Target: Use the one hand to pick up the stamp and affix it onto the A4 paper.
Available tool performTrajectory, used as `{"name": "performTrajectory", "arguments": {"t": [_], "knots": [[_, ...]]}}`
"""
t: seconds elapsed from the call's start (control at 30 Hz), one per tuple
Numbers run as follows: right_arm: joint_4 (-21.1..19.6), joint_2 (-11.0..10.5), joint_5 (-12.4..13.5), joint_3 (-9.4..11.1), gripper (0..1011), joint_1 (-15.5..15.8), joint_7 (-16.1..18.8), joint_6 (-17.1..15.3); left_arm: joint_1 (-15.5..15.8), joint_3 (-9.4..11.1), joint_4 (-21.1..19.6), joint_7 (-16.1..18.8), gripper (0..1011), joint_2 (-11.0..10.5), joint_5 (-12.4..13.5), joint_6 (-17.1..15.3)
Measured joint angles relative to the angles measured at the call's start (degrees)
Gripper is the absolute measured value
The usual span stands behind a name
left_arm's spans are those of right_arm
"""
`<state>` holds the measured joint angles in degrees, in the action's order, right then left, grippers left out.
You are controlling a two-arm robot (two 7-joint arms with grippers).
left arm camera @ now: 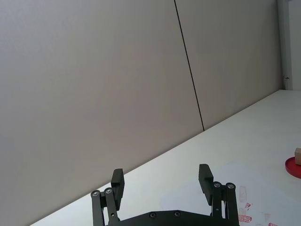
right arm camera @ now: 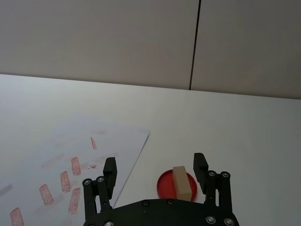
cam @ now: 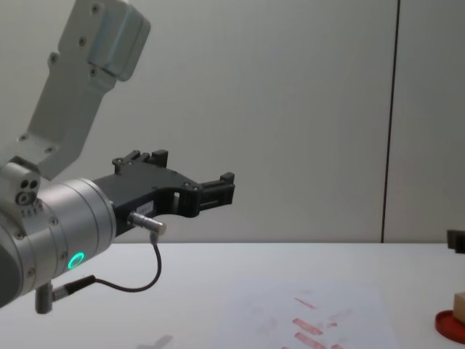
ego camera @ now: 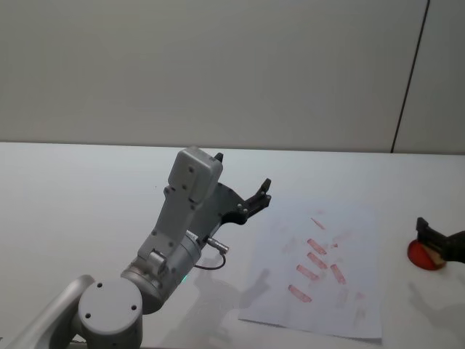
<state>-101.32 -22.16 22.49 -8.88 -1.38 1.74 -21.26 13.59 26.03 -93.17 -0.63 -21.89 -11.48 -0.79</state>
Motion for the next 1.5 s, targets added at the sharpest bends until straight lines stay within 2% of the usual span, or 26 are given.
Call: {"name": "performTrajectory", "arguments": {"t": [0.4,0.63,1.03,1.5], "knots": [[2.6,0.1,1.1,1.0,1001,-3.3,0.0,-5.7,0.0,0.0,0.0,0.0,1002,0.0,0.0,0.0],[5.0,0.7,1.8,1.2,1001,-5.3,-0.3,-7.9,0.0,0.0,0.0,0.0,1002,0.0,0.0,0.0],[10.4,2.2,2.3,1.2,1001,-8.9,-0.8,-9.6,0.0,0.0,0.0,0.0,1002,0.0,0.0,0.0],[15.2,3.9,1.6,0.3,1001,-11.5,-0.7,-10.5,0.0,0.0,0.0,0.0,1002,0.0,0.0,0.0]]}}
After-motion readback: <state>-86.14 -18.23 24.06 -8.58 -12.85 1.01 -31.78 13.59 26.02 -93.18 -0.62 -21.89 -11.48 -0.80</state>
